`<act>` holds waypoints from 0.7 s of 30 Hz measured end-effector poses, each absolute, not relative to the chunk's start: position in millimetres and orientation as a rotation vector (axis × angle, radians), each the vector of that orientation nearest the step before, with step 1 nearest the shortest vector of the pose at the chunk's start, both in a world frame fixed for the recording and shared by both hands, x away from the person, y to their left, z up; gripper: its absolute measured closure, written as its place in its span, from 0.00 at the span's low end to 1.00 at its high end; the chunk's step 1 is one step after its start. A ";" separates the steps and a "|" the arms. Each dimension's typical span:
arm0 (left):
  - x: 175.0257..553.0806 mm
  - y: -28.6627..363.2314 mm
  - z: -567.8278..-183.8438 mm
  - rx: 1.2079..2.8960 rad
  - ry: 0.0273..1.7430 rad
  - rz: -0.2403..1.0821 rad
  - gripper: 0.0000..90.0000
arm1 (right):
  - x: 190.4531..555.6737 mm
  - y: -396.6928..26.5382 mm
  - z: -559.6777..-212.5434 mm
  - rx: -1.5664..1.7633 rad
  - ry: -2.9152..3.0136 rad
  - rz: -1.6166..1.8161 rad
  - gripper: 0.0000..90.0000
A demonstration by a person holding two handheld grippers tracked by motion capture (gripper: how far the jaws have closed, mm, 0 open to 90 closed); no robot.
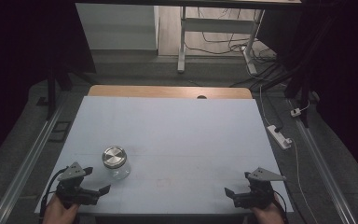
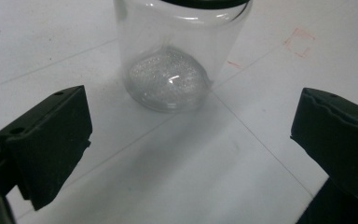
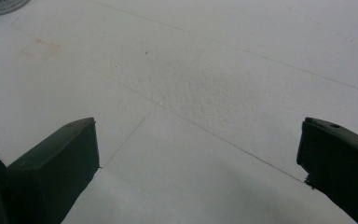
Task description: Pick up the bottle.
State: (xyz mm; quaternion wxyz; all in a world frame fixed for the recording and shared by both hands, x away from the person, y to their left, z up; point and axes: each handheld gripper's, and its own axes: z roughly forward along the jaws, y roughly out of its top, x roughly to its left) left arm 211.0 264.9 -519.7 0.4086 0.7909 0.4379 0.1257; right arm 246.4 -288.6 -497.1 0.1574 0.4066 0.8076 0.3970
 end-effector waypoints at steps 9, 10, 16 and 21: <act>226.4 258.1 -519.0 1.993 1.101 0.333 0.00 | 246.7 -287.9 -497.2 1.160 2.318 1.128 0.00; 228.2 257.8 -519.1 1.999 1.103 0.343 0.00 | 246.7 -287.8 -497.3 1.159 2.318 1.129 0.00; 238.4 255.9 -520.1 2.015 1.127 0.343 0.00 | 246.6 -287.1 -497.3 1.158 2.325 1.125 0.00; 247.0 249.5 -519.8 2.029 1.125 0.314 0.00 | 246.4 -286.8 -497.3 1.149 2.332 1.125 0.00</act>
